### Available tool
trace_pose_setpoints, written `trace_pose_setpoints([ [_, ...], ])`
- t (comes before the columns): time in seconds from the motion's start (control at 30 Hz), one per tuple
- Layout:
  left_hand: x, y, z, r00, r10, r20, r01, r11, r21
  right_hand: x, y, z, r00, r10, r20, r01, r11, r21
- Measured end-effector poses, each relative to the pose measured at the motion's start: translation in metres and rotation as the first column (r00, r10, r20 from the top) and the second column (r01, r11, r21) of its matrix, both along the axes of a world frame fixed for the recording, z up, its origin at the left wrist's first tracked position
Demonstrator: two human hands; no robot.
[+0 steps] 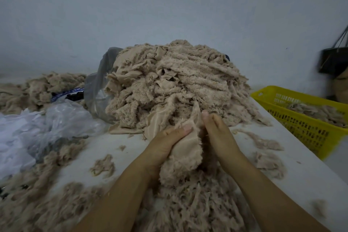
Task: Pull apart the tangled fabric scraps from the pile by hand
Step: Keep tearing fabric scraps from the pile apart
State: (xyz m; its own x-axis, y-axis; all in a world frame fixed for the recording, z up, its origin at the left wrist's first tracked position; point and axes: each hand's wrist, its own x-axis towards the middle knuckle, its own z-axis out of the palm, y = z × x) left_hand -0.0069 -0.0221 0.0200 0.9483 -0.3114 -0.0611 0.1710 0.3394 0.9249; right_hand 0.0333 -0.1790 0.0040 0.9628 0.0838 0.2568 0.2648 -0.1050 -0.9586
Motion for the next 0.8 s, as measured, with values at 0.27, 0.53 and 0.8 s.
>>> trace_pose_setpoints([
  [0.27, 0.0014, -0.0015, -0.0055, 1.0, 0.021, 0.005, -0.022, 0.994, 0.107, -0.0043, 0.0112, -0.0024, 0.99, 0.139, -0.018, -0.139, 0.99, 0.005],
  [0.53, 0.0034, 0.0009, -0.0083, 1.0, -0.014, 0.0, 0.014, 0.983, 0.183, -0.002, 0.0092, -0.0057, 0.978, 0.188, -0.094, -0.179, 0.979, 0.101],
  [0.8, 0.005, 0.0012, -0.0076, 0.996, 0.046, -0.082, -0.042, 0.998, 0.047, -0.0011, 0.0058, -0.0021, 0.992, 0.009, 0.128, 0.013, 0.985, -0.17],
])
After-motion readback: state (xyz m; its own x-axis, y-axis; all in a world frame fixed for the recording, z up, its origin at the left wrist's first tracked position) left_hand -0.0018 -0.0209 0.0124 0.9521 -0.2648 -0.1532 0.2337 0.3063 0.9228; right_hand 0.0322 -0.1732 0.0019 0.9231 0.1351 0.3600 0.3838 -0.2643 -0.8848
